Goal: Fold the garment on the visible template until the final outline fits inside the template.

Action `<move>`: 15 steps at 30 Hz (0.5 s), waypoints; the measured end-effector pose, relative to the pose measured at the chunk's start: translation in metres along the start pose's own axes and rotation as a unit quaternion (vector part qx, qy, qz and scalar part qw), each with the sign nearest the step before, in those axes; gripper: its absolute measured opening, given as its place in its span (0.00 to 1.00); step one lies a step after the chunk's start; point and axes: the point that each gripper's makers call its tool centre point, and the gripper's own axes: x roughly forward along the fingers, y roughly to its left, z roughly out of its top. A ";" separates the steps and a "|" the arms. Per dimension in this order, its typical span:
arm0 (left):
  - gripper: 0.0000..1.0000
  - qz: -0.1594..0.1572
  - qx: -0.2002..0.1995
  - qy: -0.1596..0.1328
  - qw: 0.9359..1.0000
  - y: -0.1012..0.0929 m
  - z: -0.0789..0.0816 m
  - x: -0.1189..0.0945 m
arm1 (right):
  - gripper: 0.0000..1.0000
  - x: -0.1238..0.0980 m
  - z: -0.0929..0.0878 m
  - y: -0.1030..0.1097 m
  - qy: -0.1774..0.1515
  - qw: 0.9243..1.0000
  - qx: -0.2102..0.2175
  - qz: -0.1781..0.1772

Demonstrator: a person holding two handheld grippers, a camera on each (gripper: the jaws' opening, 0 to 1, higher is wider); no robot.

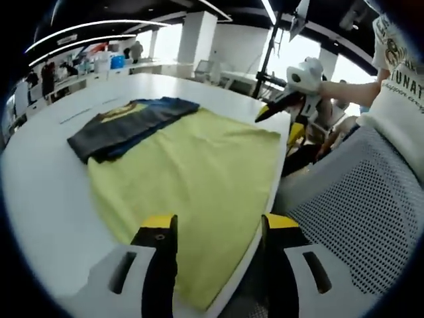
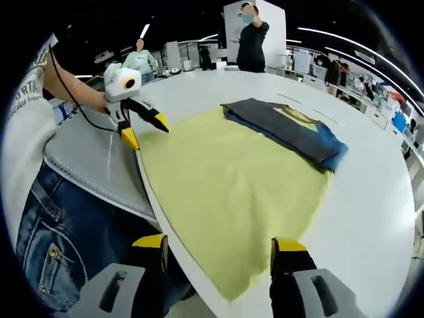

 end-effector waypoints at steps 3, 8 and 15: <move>0.46 0.002 0.002 0.013 1.000 -0.001 -0.007 -0.002 | 0.56 0.000 -0.006 0.000 0.013 1.000 -0.014 -0.003; 0.44 0.006 0.025 0.031 0.999 -0.001 -0.014 -0.002 | 0.51 0.001 -0.015 -0.001 0.029 0.999 -0.023 -0.009; 0.42 0.006 0.045 0.046 0.998 -0.002 -0.018 -0.001 | 0.50 0.002 -0.019 -0.003 0.044 0.998 -0.033 -0.013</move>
